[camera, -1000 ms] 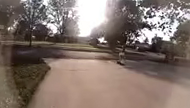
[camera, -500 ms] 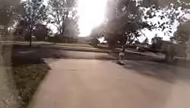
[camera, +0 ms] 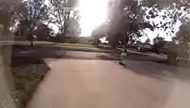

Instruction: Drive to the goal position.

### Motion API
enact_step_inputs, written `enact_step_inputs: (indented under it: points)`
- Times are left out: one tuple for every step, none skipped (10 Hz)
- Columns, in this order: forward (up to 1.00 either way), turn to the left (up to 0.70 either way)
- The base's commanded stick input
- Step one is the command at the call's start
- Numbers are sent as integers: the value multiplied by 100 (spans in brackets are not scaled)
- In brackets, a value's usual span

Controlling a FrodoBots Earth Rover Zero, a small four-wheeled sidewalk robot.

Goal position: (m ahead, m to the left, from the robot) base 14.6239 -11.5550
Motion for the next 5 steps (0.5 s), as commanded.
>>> enact_step_inputs:
  points:
    - [70, -3]
    - [70, 0]
    - [70, 0]
    - [70, -2]
    - [70, -16]
